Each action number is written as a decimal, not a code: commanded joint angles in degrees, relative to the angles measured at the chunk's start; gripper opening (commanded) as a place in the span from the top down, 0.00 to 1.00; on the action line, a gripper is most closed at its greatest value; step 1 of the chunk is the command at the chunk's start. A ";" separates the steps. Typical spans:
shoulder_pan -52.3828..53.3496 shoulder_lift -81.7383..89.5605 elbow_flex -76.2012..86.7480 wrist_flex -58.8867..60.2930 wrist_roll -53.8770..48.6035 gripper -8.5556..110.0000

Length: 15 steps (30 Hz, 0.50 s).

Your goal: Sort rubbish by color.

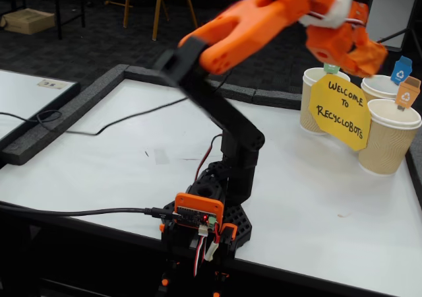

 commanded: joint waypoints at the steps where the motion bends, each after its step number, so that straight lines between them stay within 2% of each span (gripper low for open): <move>1: 2.72 -10.37 -14.06 -5.36 -1.23 0.93; 8: 4.75 -24.79 -23.82 -7.73 -1.23 0.93; 15: 4.75 -27.86 -23.64 -7.82 -1.23 0.93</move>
